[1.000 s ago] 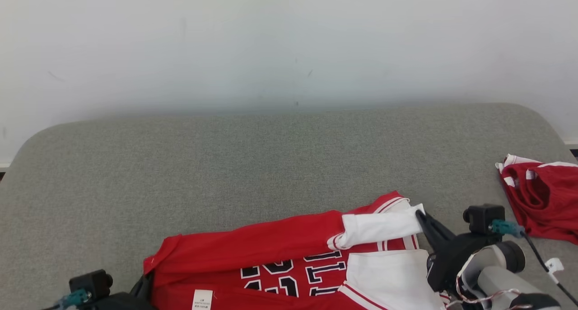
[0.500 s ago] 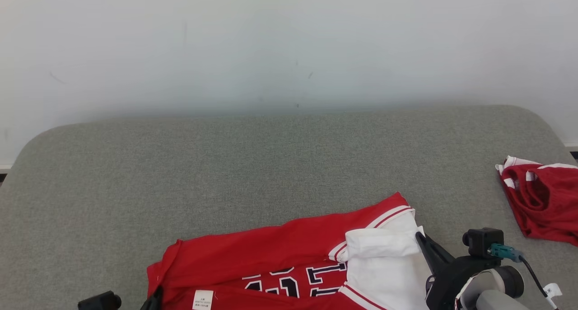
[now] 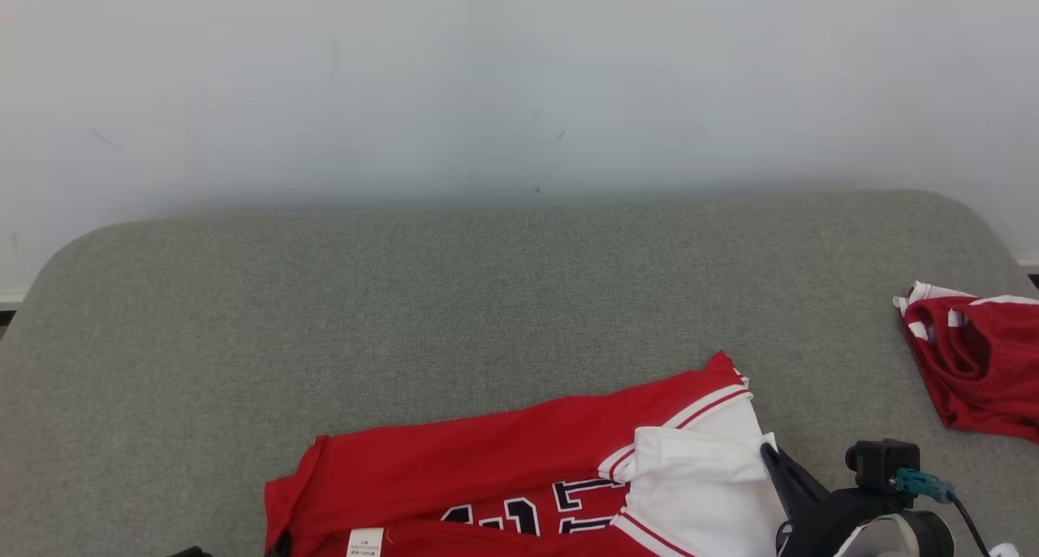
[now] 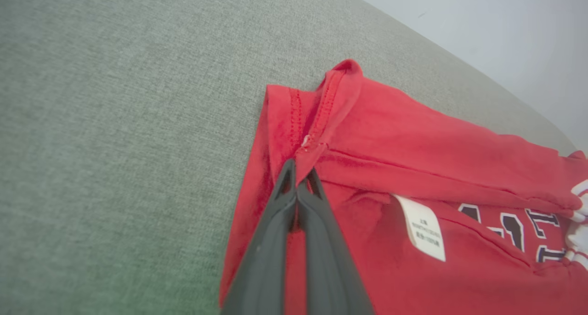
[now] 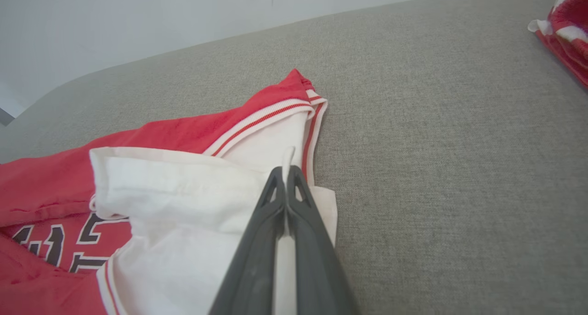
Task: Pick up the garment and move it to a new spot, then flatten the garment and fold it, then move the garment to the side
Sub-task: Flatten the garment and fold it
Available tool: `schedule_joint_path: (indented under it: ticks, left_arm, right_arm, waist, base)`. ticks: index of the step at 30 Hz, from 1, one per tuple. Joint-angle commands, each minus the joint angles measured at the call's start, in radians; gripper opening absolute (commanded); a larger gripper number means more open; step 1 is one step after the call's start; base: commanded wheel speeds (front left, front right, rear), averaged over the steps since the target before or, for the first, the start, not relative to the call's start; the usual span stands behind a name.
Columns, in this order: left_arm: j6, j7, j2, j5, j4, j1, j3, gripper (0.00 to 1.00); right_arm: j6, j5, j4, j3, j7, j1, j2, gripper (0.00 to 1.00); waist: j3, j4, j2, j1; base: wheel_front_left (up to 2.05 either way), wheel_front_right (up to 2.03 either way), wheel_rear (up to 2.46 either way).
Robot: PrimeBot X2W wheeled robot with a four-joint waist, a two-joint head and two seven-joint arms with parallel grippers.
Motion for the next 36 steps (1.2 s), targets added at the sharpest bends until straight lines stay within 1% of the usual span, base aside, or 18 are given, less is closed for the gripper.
schedule_joint_path:
  ticks: [1,8,9,10,11,12,13,14,17,18,24,28,31,36]
  left_arm:
    - [0.003,-0.003,-0.002,0.005,-0.007,0.014,0.006,0.0]
    - [0.006,-0.003,-0.019,0.058,-0.031,0.049,0.034,0.0]
    - [0.009,-0.003,-0.021,0.067,-0.035,0.053,0.039,0.01]
    - [0.015,-0.003,-0.021,0.082,-0.043,0.056,0.047,0.22]
    - [0.021,-0.003,-0.023,0.1,-0.051,0.062,0.052,0.46]
    - [0.031,-0.003,-0.024,0.125,-0.067,0.068,0.065,0.76]
    - [0.043,-0.003,-0.026,0.15,-0.085,0.077,0.082,1.0]
    - [0.057,-0.003,-0.029,0.185,-0.107,0.087,0.094,1.0]
    - [0.097,-0.003,-0.043,0.302,-0.195,0.129,0.143,1.0]
    - [0.109,-0.003,-0.052,0.339,-0.227,0.146,0.164,1.0]
    - [0.136,-0.003,-0.108,0.529,-0.346,0.223,0.254,1.0]
    - [0.138,-0.003,-0.14,0.632,-0.385,0.249,0.291,1.0]
    - [0.126,-0.003,-0.157,0.688,-0.4,0.262,0.311,1.0]
    - [0.101,-0.003,-0.183,0.729,-0.401,0.266,0.342,1.0]
  right_arm:
    - [-0.003,-0.004,-0.001,-0.004,-0.004,0.009,0.006,0.0]
    - [-0.003,-0.021,0.007,-0.017,-0.002,0.031,0.018,0.0]
    - [-0.003,-0.023,0.009,-0.017,-0.002,0.031,0.019,0.0]
    - [-0.003,-0.023,0.01,-0.019,-0.001,0.032,0.02,0.0]
    - [-0.003,-0.027,0.014,-0.021,-0.001,0.033,0.02,0.0]
    - [-0.003,-0.029,0.02,-0.023,-0.001,0.036,0.02,0.18]
    - [-0.003,-0.032,0.025,-0.026,-0.001,0.037,0.023,0.63]
    - [-0.003,-0.032,0.031,-0.033,-0.001,0.038,0.025,1.0]
    - [-0.003,-0.055,0.036,-0.06,-0.003,0.031,0.027,1.0]
    - [-0.003,-0.069,0.028,-0.082,-0.003,0.025,0.025,1.0]
    - [-0.003,-0.179,-0.021,-0.194,-0.003,0.054,0.051,1.0]
    - [-0.003,-0.246,-0.03,-0.246,-0.003,0.07,0.077,1.0]
    - [-0.003,-0.288,-0.008,-0.264,-0.003,0.08,0.095,1.0]
    - [-0.003,-0.332,0.054,-0.282,-0.004,0.065,0.116,1.0]
  waist:
    - [0.0,0.0,0.0,-0.0001]
    - [-0.001,0.002,0.0,-0.0001]
    - [-0.001,0.003,0.0,-0.0001]
    - [-0.001,0.004,0.0,-0.0001]
    - [0.0,0.004,0.0,-0.0001]
    - [0.001,0.005,0.0,-0.0001]
    - [0.001,0.006,0.0,-0.0001]
    - [0.002,0.006,0.0,-0.0001]
    - [0.003,0.007,0.0,-0.0001]
    - [0.004,0.008,0.0,-0.0001]
    - [0.008,0.013,0.0,-0.0001]
    - [0.011,0.021,0.0,-0.0001]
    - [0.013,0.029,0.0,-0.0001]
    - [0.019,0.043,0.0,-0.0001]
  base:
    - [0.0,0.0,0.0]
    - [0.0,0.0,0.0]
    - [0.0,0.0,0.0]
    - [0.0,0.0,0.0]
    - [0.0,0.0,0.0]
    - [0.0,0.0,0.0]
    - [0.0,0.0,0.0]
    - [0.0,0.0,0.0]
    - [0.0,0.0,0.0]
    - [0.0,0.0,0.0]
    - [0.0,0.0,0.0]
    - [0.0,0.0,0.0]
    - [0.0,0.0,0.0]
    - [0.0,0.0,0.0]
